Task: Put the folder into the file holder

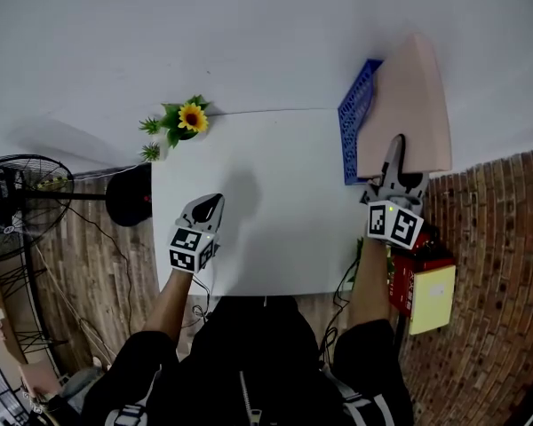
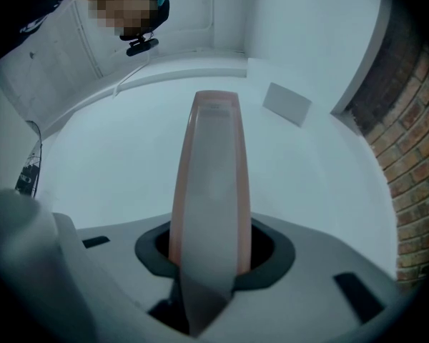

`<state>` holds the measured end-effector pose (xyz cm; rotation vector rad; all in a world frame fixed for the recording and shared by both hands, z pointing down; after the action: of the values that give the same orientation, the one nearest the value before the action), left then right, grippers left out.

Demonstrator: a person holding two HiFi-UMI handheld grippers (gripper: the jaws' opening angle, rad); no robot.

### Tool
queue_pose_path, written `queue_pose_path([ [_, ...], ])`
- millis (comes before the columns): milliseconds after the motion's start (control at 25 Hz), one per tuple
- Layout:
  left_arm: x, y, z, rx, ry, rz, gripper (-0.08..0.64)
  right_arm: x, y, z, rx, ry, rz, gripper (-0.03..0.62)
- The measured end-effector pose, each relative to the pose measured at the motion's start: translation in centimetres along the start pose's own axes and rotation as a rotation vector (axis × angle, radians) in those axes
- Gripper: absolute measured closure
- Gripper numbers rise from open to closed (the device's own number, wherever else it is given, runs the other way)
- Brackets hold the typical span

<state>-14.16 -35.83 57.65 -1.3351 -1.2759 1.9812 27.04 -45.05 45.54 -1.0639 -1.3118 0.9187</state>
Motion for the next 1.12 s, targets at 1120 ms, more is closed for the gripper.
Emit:
queue_pose_path([
  [1120, 1.5, -2.3, 0.6, 0.047, 0.015, 0.018, 0.537, 1.8, -6.4, 0.6, -0.040, -0.010, 0.199, 0.425],
])
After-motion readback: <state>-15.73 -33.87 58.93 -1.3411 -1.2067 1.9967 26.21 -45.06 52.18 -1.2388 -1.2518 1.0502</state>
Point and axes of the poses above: the fingertips, and each gripper's own axes: x backward along the fingers, z to its left, y out of its top, the point moved 6 cm from there along x, backward along the fingers
